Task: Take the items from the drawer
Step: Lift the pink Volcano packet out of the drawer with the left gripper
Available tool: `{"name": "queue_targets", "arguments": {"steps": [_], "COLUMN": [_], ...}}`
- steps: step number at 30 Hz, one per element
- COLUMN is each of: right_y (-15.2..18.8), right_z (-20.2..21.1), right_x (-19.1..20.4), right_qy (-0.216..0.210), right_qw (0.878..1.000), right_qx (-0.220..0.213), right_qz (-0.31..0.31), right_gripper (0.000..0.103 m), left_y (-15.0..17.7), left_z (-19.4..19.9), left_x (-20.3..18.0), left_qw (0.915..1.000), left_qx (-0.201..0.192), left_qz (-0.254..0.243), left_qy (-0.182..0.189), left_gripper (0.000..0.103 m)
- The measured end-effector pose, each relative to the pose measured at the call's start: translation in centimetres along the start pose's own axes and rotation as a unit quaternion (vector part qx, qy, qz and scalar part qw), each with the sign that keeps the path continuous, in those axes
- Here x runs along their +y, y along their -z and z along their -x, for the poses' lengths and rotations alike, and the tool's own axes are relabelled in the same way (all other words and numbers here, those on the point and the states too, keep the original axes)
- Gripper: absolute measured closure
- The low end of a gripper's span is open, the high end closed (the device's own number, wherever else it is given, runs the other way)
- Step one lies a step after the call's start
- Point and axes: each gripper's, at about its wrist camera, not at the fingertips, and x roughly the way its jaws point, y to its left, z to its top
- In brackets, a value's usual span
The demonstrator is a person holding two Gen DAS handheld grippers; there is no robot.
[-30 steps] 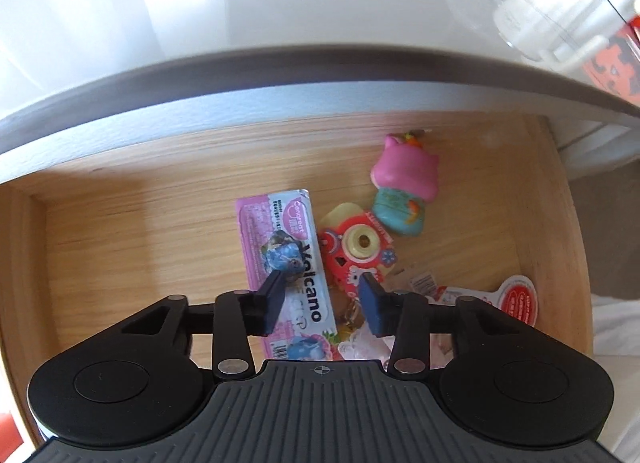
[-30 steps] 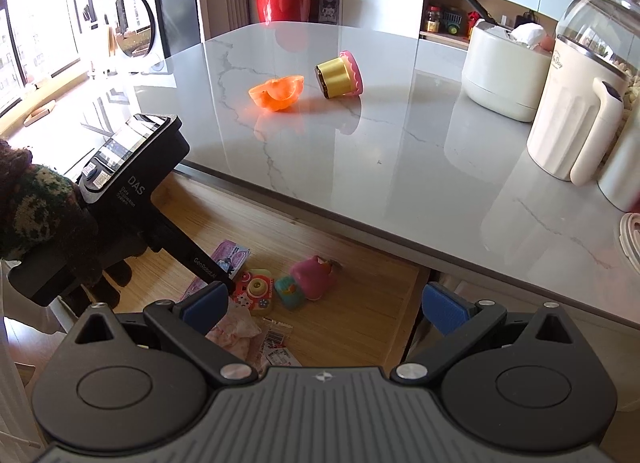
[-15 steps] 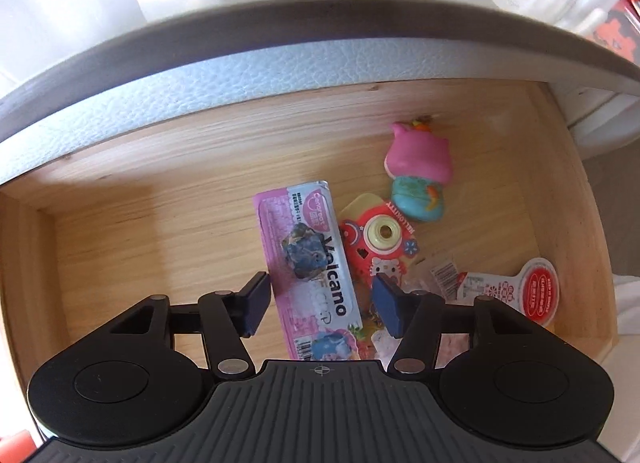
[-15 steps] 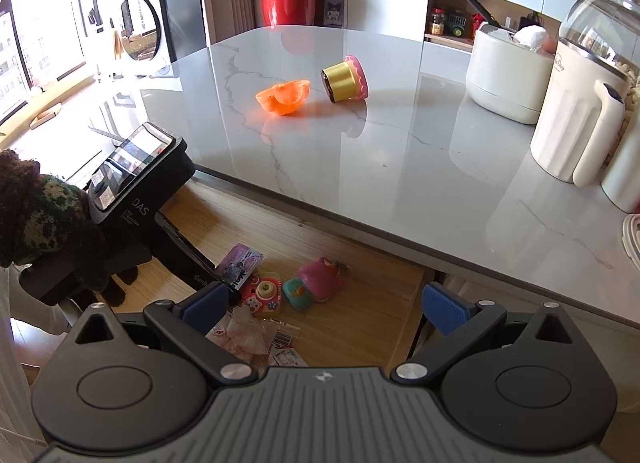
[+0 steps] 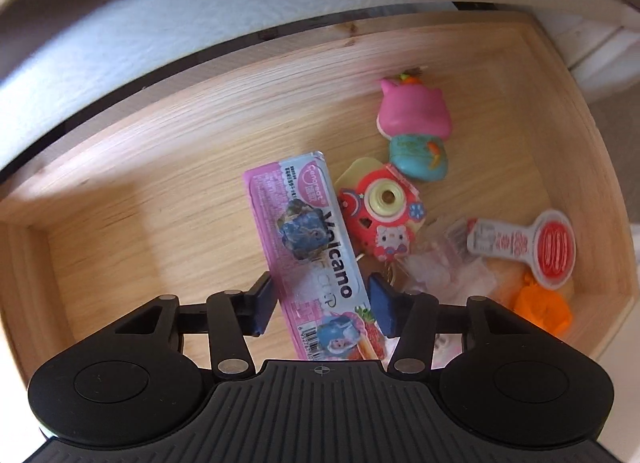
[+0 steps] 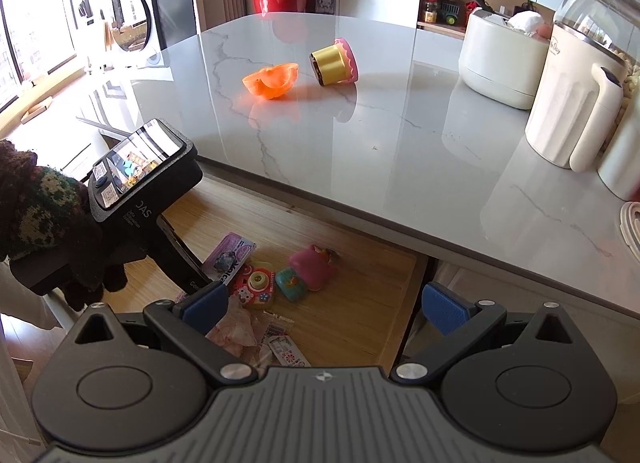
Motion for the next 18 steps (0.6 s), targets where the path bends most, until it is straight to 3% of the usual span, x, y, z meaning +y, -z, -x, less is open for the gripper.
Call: {"name": "queue_targets", "arguments": {"steps": [2,5,10,14,16,18], "right_y": [-0.1,-0.3,-1.1,-1.9,-2.2,-2.7], "right_z": [-0.4,-1.3,-4.9,-8.7,-10.5,-12.2], "right_x": [-0.1,-0.2,1.5,6.3,8.5,10.1], "right_qy": [-0.008,-0.030,-0.100,-0.087,-0.086,-0.088], "right_qw": [1.000,0.999,0.984,0.974,0.963,0.952], "right_qx": [0.009,0.034,0.140,0.202,0.231,0.260], "right_qz": [-0.005,-0.018,-0.042,0.060,0.110,0.134], "right_gripper": [0.000,0.000,0.000,0.000,0.001,0.006], "left_y": [0.8,2.5,7.1,10.9,11.5,11.7], "left_z": [1.7,5.7,10.0,10.6,10.1,10.1], "left_x": [0.9,2.6,4.9,5.7,6.5,6.6], "left_qw": [0.9999,0.9987,0.9930,0.9876,0.9811,0.9794], "left_qx": [-0.007,-0.047,-0.067,-0.106,-0.124,-0.137], "left_qz": [0.006,0.003,-0.002,0.026,0.045,0.041], "left_qy": [0.004,0.020,0.097,0.113,0.142,0.143], "left_gripper": [0.053,0.054,0.054,0.052,0.053,0.053]}}
